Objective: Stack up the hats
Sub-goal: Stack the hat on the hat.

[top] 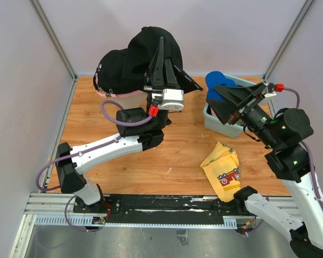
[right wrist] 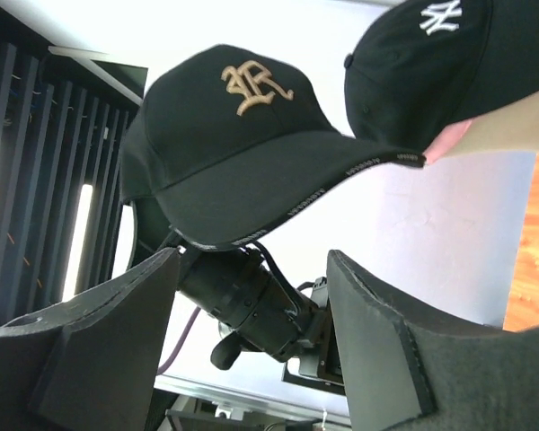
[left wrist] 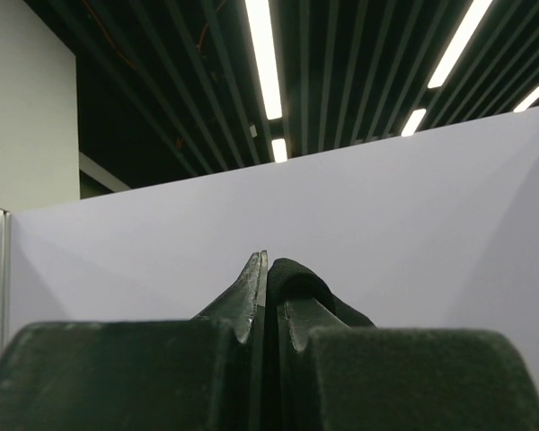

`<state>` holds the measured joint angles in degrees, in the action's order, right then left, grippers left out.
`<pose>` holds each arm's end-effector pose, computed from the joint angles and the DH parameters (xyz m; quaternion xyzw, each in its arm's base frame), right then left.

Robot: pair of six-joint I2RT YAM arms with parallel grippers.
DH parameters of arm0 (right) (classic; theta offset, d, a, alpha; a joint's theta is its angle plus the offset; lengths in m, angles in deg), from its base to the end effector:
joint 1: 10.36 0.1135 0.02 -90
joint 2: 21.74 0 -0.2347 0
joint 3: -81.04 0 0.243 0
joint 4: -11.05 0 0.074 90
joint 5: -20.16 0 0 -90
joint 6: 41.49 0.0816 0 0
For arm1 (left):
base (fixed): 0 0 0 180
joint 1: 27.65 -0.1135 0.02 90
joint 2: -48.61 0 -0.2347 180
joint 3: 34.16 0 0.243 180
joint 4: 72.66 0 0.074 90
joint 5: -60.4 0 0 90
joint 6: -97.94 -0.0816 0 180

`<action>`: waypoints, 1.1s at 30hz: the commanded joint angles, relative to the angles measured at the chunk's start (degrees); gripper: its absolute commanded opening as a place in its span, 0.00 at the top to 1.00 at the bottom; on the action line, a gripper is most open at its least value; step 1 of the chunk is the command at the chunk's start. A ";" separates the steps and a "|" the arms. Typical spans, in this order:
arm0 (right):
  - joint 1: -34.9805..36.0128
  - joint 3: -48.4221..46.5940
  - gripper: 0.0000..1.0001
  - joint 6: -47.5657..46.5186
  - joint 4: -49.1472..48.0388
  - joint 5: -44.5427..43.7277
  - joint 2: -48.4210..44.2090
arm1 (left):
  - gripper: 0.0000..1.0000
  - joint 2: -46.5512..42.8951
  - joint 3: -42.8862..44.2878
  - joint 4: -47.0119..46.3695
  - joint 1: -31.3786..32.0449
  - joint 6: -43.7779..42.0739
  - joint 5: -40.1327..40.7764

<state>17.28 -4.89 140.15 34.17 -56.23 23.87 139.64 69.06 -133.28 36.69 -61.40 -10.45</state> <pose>0.1572 0.1040 0.4838 0.2314 0.5502 0.7252 0.3433 0.1568 -0.2646 0.5438 0.0708 0.2092 0.0674 0.9730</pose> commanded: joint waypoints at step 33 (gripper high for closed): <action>7.76 9.68 0.80 16.23 -33.76 -5.09 11.85 | 1.00 -3.11 -4.11 -7.52 -0.51 3.10 -3.57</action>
<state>24.26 3.11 155.71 9.29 -60.06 35.04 139.29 65.70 -136.25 36.27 -59.06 -13.05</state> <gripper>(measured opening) 0.358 0.050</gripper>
